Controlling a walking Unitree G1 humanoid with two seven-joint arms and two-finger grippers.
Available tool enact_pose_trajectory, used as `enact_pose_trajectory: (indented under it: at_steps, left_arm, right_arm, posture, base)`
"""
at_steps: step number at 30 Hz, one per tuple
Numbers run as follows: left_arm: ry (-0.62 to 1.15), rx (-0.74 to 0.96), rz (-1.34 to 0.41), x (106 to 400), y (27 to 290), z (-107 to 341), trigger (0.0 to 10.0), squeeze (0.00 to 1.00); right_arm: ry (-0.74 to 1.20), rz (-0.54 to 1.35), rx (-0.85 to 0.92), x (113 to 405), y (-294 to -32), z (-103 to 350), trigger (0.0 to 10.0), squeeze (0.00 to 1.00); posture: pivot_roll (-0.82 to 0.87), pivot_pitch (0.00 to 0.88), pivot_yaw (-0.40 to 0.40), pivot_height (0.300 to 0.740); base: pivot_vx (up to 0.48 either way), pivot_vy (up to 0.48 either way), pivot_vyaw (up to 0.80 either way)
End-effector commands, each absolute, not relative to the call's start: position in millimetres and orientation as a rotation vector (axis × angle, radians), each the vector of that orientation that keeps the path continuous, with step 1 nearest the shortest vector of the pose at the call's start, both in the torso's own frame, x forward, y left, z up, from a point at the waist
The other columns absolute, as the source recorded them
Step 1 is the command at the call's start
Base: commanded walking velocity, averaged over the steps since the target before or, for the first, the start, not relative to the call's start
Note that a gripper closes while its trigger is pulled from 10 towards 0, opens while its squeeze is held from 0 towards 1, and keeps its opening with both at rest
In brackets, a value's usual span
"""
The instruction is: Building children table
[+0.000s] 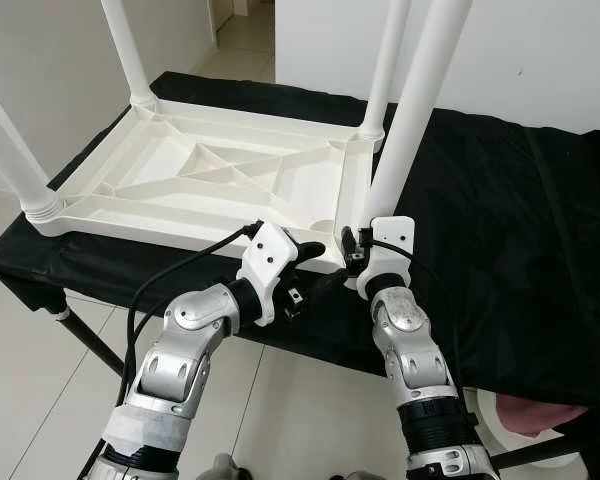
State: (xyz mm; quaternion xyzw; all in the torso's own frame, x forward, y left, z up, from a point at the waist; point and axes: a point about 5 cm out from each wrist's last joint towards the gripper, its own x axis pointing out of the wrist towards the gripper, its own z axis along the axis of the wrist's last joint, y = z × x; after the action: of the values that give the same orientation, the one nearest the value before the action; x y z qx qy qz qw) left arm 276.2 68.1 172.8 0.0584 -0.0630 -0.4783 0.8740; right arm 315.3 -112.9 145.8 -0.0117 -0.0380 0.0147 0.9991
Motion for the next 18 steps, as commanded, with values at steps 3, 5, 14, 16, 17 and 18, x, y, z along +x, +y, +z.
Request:
enact_pose_trajectory:
  at_steps: [3, 5, 14, 16, 17, 18]
  left_arm:
    - [-0.141, 0.121, -0.909, 279.1, 69.8, 174.0, 10.0, 0.00]
    - [-0.141, 0.122, -0.908, 278.5, 70.3, 173.8, 10.0, 0.00]
    - [-0.141, 0.123, -0.905, 278.7, 71.5, 174.0, 10.0, 0.00]
    - [-0.141, 0.123, -0.905, 278.7, 71.5, 174.0, 10.0, 0.00]
    - [-0.141, 0.124, -0.905, 278.7, 71.5, 174.1, 10.0, 0.00]
    - [-0.142, 0.126, -0.907, 279.1, 71.7, 174.4, 10.0, 0.00]
  right_arm:
    - [-0.082, 0.073, 0.005, 313.0, -119.9, 147.0, 10.0, 1.00]
    - [-0.079, 0.150, 0.002, 314.1, -126.5, 147.3, 10.0, 1.00]
    - [-0.035, 0.491, -0.076, 318.7, -145.1, 143.8, 10.0, 0.00]
    - [-0.035, 0.491, -0.076, 318.7, -145.1, 143.8, 10.0, 0.00]
    - [-0.032, 0.570, -0.113, 318.9, -148.4, 143.8, 10.0, 0.00]
    - [-0.040, 0.655, -0.166, 322.4, -151.1, 145.5, 10.0, 0.00]
  posture:
    - [-0.08, 0.021, -0.003, 0.740]
    - [-0.08, 0.018, -0.007, 0.740]
    - [-0.08, 0.015, -0.004, 0.740]
    - [-0.08, 0.015, -0.004, 0.740]
    - [-0.08, 0.015, -0.004, 0.740]
    - [-0.08, 0.016, 0.003, 0.740]
  base:
    - [0.000, 0.000, 0.00]
    - [0.000, 0.000, 0.00]
    - [0.000, 0.000, 0.00]
    - [0.000, 0.000, 0.00]
    - [0.000, 0.000, 0.00]
    - [0.000, 0.000, 0.00]
